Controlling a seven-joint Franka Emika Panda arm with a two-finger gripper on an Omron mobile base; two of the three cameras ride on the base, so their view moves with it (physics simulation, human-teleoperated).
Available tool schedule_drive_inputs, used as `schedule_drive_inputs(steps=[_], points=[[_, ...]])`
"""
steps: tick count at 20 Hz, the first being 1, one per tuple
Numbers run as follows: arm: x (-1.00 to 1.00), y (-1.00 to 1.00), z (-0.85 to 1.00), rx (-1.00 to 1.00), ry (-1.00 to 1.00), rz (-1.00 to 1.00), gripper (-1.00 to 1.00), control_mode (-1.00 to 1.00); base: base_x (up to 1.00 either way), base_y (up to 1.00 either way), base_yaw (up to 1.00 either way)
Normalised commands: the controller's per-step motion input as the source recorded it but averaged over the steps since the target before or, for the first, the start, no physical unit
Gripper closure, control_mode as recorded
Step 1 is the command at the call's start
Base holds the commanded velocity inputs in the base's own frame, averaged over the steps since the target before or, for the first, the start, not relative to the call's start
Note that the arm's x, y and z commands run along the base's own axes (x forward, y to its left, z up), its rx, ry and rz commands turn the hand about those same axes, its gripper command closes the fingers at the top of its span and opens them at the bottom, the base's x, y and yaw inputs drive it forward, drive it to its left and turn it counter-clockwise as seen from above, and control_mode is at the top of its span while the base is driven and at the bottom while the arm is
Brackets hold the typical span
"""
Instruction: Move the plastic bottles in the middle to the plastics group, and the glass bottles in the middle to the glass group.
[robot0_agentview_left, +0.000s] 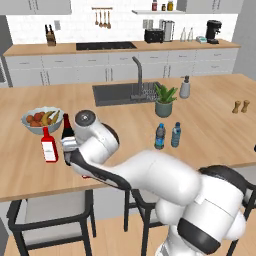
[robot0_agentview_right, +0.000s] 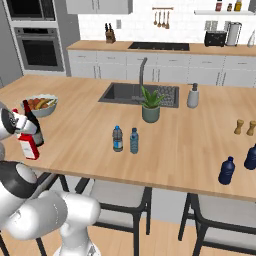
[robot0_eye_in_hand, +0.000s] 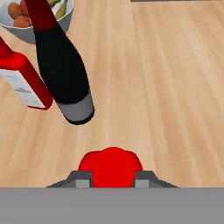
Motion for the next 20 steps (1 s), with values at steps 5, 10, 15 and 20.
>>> schedule_drive_inputs(steps=[5,10,15,20], points=[[0.23,0.68,-0.09,0.01,0.00,-0.14,1.00,-1.00,0.00,0.00,0.00],[0.33,0.39,-0.08,0.04,0.00,-0.09,1.00,-1.00,0.00,0.00,0.00],[0.23,0.19,-0.23,0.05,0.00,-0.04,1.00,-1.00,0.00,0.00,0.00],[0.12,0.06,-0.34,0.07,0.00,-0.01,1.00,-1.00,0.00,0.00,0.00]])
